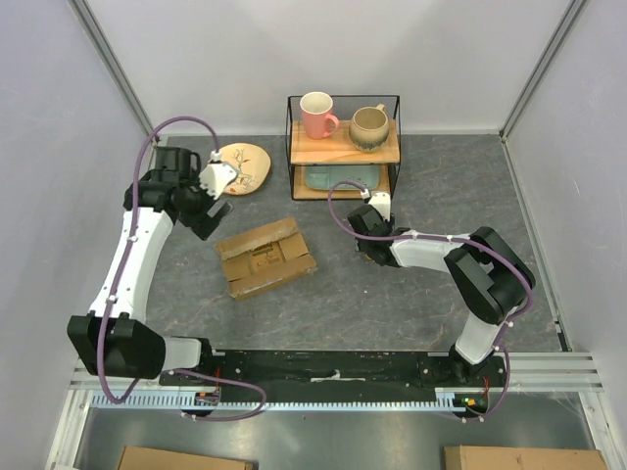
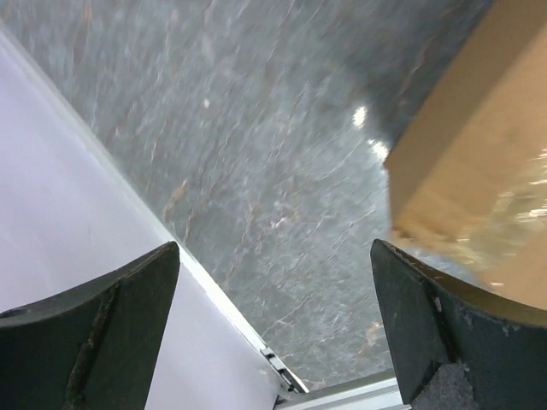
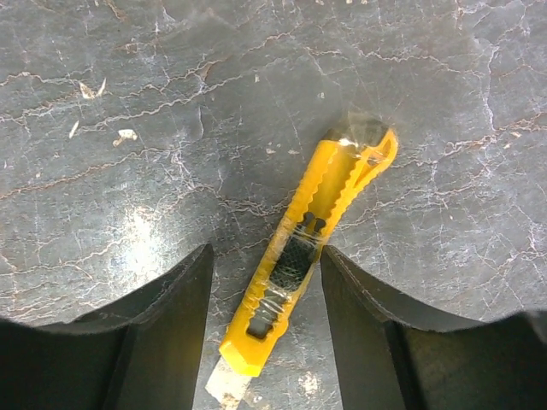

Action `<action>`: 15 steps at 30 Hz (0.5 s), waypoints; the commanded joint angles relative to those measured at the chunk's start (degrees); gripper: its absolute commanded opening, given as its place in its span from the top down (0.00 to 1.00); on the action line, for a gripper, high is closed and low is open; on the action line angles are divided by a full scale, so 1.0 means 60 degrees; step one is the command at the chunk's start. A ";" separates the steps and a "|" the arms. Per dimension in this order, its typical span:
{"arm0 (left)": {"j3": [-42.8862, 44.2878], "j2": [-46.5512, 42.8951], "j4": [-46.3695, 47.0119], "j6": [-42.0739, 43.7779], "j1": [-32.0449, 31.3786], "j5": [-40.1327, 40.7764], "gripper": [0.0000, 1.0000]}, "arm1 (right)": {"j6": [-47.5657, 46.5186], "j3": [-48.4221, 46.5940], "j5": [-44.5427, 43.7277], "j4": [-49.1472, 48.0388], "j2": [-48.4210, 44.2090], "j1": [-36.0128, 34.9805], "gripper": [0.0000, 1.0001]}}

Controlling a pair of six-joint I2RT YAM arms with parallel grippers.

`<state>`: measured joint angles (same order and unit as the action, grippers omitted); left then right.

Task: Unpack the express box
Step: Adjust the express box at the center of the board.

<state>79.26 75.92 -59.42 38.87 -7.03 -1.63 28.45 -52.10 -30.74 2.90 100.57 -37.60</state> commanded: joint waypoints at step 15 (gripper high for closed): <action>-0.3468 0.0925 0.3577 0.0903 0.1831 -0.2159 0.01 | -0.0097 0.1064 0.0918 -0.0219 -0.1570 -0.0060 0.68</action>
<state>61.21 80.49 -40.03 42.52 5.06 -6.35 28.45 -47.29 -28.14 1.87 95.77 -37.65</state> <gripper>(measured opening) 0.992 0.338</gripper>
